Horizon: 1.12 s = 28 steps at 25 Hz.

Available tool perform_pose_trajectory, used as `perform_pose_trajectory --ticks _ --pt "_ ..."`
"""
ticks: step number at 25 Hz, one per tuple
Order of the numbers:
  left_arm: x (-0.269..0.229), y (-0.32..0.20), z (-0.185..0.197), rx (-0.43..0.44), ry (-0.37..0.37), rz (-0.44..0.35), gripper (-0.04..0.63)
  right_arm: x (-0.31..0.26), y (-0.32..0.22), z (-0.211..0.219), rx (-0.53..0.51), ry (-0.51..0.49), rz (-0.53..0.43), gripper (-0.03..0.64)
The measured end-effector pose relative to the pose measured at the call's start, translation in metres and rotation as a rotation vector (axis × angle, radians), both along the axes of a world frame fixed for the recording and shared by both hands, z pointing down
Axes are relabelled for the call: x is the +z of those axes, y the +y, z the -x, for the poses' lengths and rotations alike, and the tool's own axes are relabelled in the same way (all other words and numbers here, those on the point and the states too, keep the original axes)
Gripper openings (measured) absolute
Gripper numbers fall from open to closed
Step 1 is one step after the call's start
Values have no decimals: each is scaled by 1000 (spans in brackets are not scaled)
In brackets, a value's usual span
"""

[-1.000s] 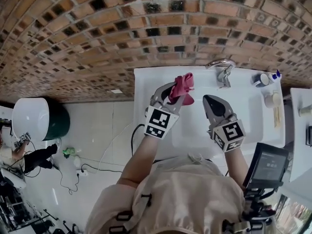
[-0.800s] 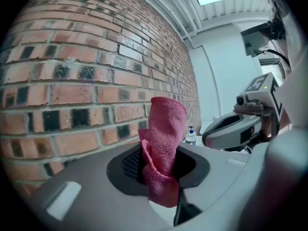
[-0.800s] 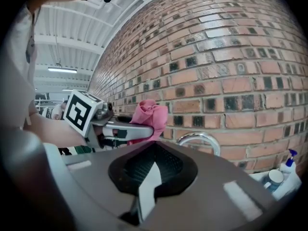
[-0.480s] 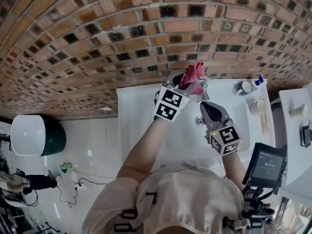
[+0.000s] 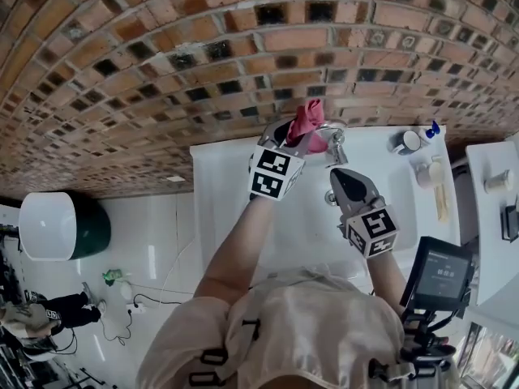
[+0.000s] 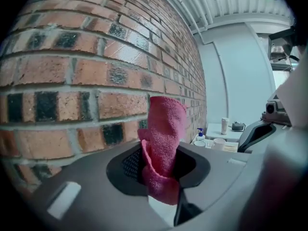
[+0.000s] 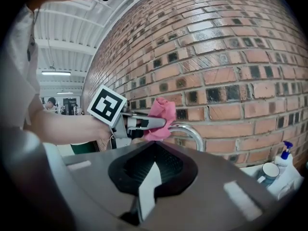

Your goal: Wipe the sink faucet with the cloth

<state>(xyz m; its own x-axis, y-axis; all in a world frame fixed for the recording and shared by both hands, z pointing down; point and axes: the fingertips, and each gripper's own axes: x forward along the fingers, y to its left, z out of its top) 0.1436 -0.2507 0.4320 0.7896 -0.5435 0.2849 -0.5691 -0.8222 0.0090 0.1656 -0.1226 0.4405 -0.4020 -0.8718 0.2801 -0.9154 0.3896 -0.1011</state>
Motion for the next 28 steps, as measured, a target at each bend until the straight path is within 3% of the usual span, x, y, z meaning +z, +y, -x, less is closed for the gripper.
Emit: perform_pose_trajectory --ticks 3,7,9,14,18,20,28 --pt "17 -6 22 -46 -11 38 110 1 0 6 5 6 5 -11" --pt "60 -11 49 -74 -92 133 110 3 3 13 10 37 9 -11" --pt "59 -10 56 -79 -64 157 109 1 5 14 17 38 6 -11" --pt "1 -1 32 -32 51 63 110 -5 11 17 36 40 -3 -11" --pt "-20 2 2 19 37 2 114 -13 8 15 45 49 -23 -11" --pt "-13 -1 -2 11 7 17 114 -15 7 15 40 45 -30 -11" --pt "13 -4 17 -73 23 68 115 -15 11 0 55 34 -42 -11"
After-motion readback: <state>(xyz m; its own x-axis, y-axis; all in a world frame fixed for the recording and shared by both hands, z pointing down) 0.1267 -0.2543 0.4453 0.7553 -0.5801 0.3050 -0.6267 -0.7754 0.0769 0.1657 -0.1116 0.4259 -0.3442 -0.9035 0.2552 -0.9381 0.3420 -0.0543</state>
